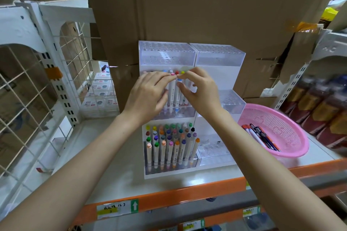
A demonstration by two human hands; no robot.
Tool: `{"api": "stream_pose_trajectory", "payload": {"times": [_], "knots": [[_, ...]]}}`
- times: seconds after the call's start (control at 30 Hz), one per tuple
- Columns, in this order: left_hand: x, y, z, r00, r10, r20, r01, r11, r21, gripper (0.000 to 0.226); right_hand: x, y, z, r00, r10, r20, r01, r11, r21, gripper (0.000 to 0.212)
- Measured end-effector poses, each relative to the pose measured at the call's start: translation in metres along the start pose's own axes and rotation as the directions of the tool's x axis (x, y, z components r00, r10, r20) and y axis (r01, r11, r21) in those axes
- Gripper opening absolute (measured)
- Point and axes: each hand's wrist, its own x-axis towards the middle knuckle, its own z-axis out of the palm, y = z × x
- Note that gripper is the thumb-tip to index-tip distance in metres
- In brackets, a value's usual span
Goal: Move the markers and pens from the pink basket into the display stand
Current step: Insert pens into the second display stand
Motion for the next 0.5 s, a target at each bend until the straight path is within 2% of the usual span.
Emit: {"api": "stream_pose_trajectory", "payload": {"times": [0.17, 0.33, 0.5], "knots": [[0.001, 0.006, -0.003, 0.999, -0.038, 0.012, 0.038, 0.999, -0.008, 0.042, 0.001, 0.004, -0.002, 0.999, -0.026, 0.039, 0.025, 1.0, 0.008, 0.021], [0.006, 0.017, -0.007, 0.996, -0.091, 0.01, 0.09, 0.995, 0.043, 0.04, -0.001, 0.006, -0.012, 0.996, -0.048, 0.071, 0.048, 0.999, -0.001, 0.04], [0.017, 0.049, 0.004, 1.0, 0.011, 0.024, -0.012, 0.999, 0.044, 0.042, -0.015, 0.023, -0.035, 0.99, -0.053, 0.127, 0.068, 0.991, -0.115, 0.042]]}}
